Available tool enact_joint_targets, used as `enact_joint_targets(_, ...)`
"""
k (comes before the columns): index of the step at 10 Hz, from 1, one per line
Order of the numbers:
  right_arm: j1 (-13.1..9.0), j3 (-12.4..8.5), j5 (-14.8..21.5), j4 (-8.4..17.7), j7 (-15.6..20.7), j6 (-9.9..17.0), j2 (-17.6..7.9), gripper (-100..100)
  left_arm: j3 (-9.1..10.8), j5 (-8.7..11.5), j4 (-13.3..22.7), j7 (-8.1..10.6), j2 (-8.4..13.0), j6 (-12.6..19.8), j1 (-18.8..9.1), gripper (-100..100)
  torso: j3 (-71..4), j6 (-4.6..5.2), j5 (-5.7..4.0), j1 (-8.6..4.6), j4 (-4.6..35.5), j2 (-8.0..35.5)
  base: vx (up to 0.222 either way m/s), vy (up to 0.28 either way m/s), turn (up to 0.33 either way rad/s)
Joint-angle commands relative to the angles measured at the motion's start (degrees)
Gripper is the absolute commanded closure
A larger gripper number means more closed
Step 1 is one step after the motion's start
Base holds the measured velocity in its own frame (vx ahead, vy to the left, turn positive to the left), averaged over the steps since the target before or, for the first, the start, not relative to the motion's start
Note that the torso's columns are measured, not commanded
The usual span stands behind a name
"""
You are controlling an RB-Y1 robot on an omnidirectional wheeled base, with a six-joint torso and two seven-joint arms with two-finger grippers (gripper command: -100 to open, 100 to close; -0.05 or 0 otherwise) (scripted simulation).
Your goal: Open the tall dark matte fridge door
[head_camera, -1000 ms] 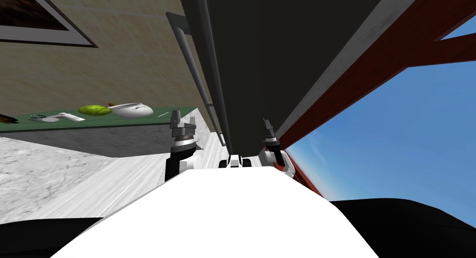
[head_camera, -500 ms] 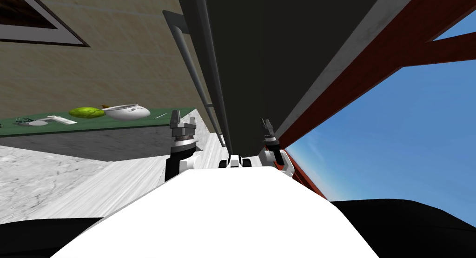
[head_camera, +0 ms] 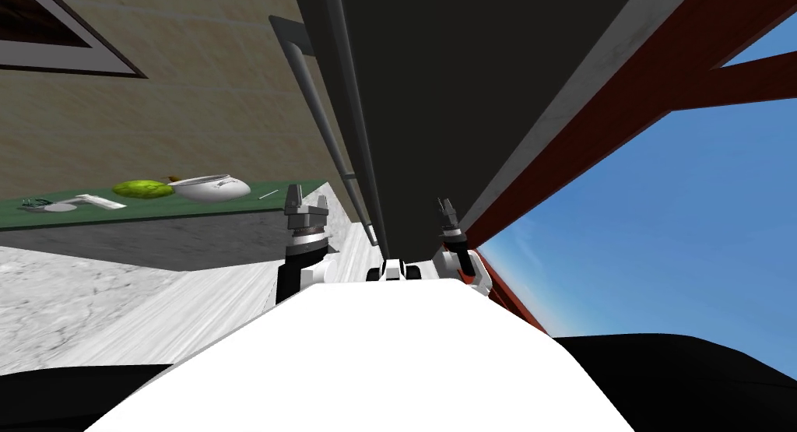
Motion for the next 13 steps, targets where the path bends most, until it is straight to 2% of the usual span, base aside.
enact_joint_targets(1, -0.5, 0.7, 3.1, 1.1, 1.2, 2.2, 0.2, -100, 0.0, 0.0, 0.0, 0.0, 0.0, 0.0, 0.0, 0, 0.2, 0.06, -0.31, -0.03, -0.4, 0.1, -0.061, -0.02, 0.142)
enact_joint_targets(5, -1.7, 2.3, 9.8, 3.8, 3.8, 7.3, 0.9, -100, -0.01, 0.0, 0.0, 0.0, 0.0, 0.0, 0.0, 0, 0.0, -0.14, -0.66, 0.04, -1.1, -0.5, -0.061, 0.013, 0.204)
enact_joint_targets(6, -1.7, 2.3, 10.4, 3.8, 3.8, 7.3, 0.9, -100, -0.01, 0.0, 0.0, 0.0, 0.0, 0.0, 0.0, 0, -0.1, -0.21, -0.72, 0.01, -1.2, -0.7, -0.045, 0.019, 0.085)
enact_joint_targets(7, -2.1, 2.9, 12.6, 4.8, 4.6, 9.0, 1.2, -100, 0.0, 0.0, 0.0, 0.0, 0.0, 0.0, 0.0, 0, -0.1, -0.08, -0.73, -0.13, -1.2, -0.7, -0.041, 0.021, 0.135)
enact_joint_targets(8, -2.1, 2.9, 12.7, 4.8, 4.6, 9.0, 1.2, -100, 0.0, 0.0, 0.0, 0.0, 0.0, 0.0, 0.0, 0, -0.2, -0.32, -0.8, -0.11, -1.3, -0.8, -0.043, 0.009, 0.102)
enact_joint_targets(10, -2.9, 4.1, 16.7, 6.8, 6.4, 12.6, 1.8, -100, 0.0, 0.0, 0.0, 0.0, 0.0, 0.0, 0.0, 0, -0.3, -0.49, -0.85, -0.07, -1.4, -1.0, -0.056, 0.018, 0.224)
enact_joint_targets(12, -2.9, 4.1, 17.7, 6.8, 6.4, 12.6, 1.8, -100, 0.0, 0.0, 0.0, 0.0, 0.0, 0.0, 0.0, 0, -0.4, -0.38, -0.88, -0.14, -1.4, -1.2, -0.04, 0.016, 0.094)
enact_joint_targets(13, -3.4, 4.7, 20.3, 7.9, 7.4, 14.6, 2.2, -100, 0.0, 0.0, 0.0, 0.0, 0.0, 0.0, 0.0, 0, -0.4, -0.31, -0.92, -0.24, -1.5, -1.3, -0.029, 0.016, 0.154)
